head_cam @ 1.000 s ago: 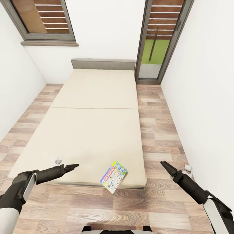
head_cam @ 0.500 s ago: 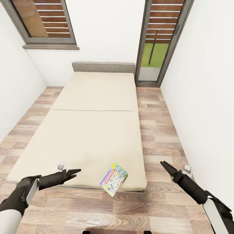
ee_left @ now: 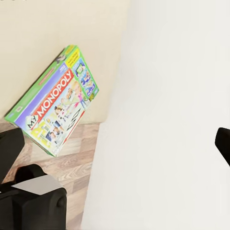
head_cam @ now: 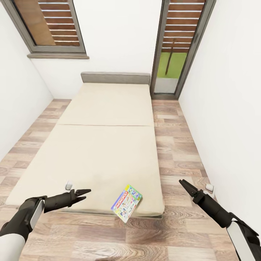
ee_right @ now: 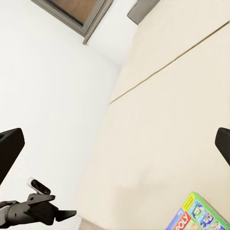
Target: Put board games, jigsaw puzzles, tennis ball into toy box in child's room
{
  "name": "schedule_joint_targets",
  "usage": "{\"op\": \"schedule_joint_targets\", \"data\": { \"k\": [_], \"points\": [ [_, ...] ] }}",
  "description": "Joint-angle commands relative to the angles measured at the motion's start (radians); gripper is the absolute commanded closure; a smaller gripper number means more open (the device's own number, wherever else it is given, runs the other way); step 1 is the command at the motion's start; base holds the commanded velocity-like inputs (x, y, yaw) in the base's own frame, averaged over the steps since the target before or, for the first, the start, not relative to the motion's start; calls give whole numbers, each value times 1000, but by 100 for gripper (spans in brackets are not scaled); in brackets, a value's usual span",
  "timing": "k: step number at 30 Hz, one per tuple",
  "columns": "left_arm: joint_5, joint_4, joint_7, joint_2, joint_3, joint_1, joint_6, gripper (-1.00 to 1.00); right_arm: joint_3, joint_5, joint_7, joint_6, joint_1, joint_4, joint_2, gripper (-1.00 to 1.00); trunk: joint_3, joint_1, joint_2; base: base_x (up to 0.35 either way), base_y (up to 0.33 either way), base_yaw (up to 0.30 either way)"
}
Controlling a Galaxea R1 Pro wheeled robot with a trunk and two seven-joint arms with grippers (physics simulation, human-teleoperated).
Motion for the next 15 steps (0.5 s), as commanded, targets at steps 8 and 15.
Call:
{"op": "schedule_joint_targets", "data": {
  "k": [8,15],
  "points": [
    [3,0,-1,-1,1,-1,15,-100,1,-8,0,9,0,-3,2,-100,-13,31,-57,-87,0,0],
    [3,1,-1,-1,1,-1,17,-100,2,-8,-1,9,0,-5,3,-100,-23,58,-106,-264,0,0]
  ]
}}
